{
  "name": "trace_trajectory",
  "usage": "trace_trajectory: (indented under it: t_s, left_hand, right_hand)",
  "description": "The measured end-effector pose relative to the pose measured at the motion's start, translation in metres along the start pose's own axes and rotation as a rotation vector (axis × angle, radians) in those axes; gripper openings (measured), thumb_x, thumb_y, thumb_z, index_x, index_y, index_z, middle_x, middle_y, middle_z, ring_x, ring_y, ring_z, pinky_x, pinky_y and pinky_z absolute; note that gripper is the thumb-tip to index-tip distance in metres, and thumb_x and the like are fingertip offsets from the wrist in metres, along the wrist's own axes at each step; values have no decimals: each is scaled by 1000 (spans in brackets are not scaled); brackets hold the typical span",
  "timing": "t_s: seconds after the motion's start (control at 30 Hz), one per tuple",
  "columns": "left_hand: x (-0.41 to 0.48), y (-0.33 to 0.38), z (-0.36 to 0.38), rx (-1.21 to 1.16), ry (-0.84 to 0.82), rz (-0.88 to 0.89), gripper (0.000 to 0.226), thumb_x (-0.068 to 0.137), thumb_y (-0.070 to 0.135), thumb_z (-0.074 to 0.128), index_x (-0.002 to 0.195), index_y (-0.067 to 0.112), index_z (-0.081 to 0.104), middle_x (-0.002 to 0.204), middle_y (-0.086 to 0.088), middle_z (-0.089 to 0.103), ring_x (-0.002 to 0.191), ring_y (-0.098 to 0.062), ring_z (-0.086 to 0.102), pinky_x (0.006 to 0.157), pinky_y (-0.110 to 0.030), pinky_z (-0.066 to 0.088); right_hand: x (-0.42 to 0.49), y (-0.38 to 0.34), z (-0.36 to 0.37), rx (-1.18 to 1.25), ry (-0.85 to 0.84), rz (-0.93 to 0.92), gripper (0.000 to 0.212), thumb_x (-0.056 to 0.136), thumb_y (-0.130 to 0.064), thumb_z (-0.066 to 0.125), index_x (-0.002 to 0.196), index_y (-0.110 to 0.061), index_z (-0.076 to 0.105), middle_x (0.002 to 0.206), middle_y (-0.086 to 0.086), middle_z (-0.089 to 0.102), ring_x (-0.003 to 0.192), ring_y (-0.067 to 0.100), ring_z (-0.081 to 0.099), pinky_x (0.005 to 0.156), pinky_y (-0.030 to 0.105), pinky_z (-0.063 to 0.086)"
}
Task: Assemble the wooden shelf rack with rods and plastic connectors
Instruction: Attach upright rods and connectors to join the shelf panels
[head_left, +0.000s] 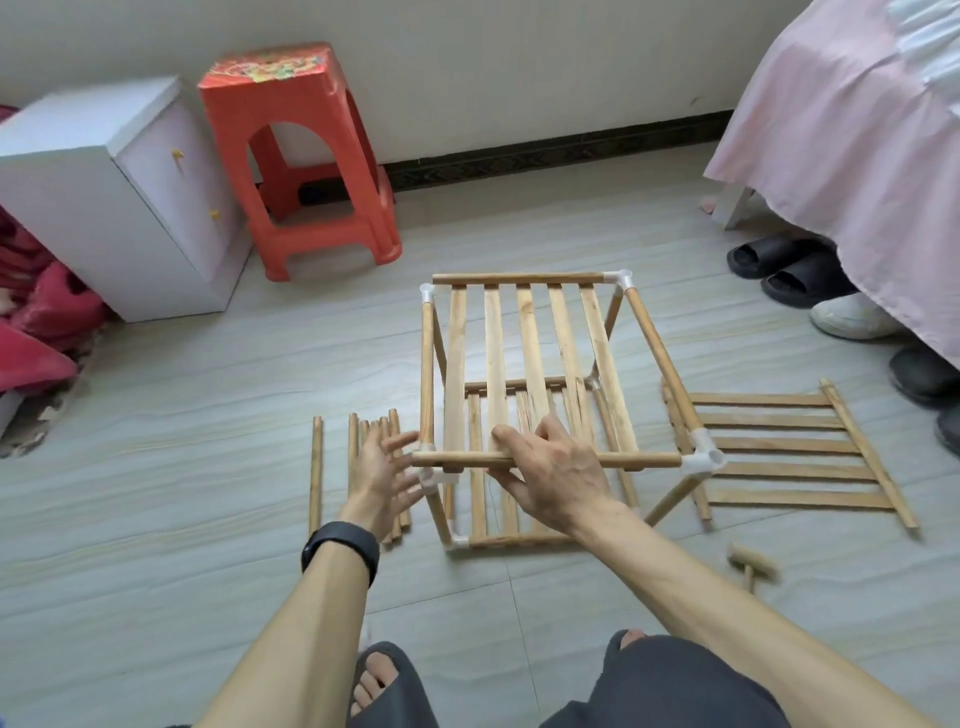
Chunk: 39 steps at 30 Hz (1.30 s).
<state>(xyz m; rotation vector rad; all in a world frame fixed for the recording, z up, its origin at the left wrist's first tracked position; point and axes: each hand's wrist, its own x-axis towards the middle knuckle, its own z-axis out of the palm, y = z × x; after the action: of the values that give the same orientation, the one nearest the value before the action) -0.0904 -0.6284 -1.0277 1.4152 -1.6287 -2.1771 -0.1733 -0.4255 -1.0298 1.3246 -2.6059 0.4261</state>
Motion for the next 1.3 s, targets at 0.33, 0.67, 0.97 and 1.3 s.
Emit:
trace_trajectory:
  t_s: [0.33,0.67,0.97,1.3]
  left_hand:
    - [-54,15,120,1323,-116,1291,52,94,63,43,129,26,55,130,-1,57,117,-19,52,94,-38,46]
    - [-57,-34,194,1741,-54,1354,59,90,78,38,107,27,62,83,-4,70,94,-26,57,79,-40,40]
    - [-53,-51,193,1607,130,1348,54,87,76,47,82,27,68,104,-9,63,92,-28,54,71,-40,39]
    - [-52,-50,180,1460,-85,1366,37,91,56,50,88,24,67,80,7,71,91,-24,56,75,-39,38]
  right_hand:
    - [-68,79,-46,472,616,680,41,79,-33,65,117,-18,55,115,-3,55,108,10,48,94,10,33]
    - [-82,129,-24,1017,153,1043,47,90,-63,48,62,-30,66,65,-11,63,80,19,66,77,34,48]
    - [-72,114,-11,1111,257,1112,46,104,-56,41,91,-17,60,78,-8,57,70,1,57,69,19,44]
    - [-67,90,-4,1130,239,1142,56,100,-67,35,95,-19,63,82,-12,67,82,0,64,74,18,47]
